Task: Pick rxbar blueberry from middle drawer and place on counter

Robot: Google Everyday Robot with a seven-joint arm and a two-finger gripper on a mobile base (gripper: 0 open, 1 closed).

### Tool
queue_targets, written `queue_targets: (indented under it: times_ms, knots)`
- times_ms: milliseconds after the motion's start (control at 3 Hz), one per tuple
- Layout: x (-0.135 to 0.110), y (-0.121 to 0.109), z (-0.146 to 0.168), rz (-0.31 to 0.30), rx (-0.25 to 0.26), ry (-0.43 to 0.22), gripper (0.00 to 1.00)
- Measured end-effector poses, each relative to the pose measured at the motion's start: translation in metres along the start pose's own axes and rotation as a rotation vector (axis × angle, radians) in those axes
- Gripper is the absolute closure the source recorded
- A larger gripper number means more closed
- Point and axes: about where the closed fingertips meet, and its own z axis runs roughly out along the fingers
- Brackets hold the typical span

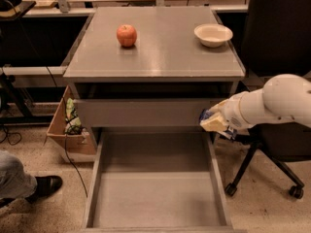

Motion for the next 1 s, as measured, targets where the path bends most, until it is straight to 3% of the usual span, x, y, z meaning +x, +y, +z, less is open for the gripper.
queue_targets:
  times_ms: [333,1000]
  knots:
    - [-0.055,-0.014,-0.028,-0.055,0.039,-0.057,1.00]
    - [-0.154,-0.048,-0.045,-0.157,0.080,-0.188,1.00]
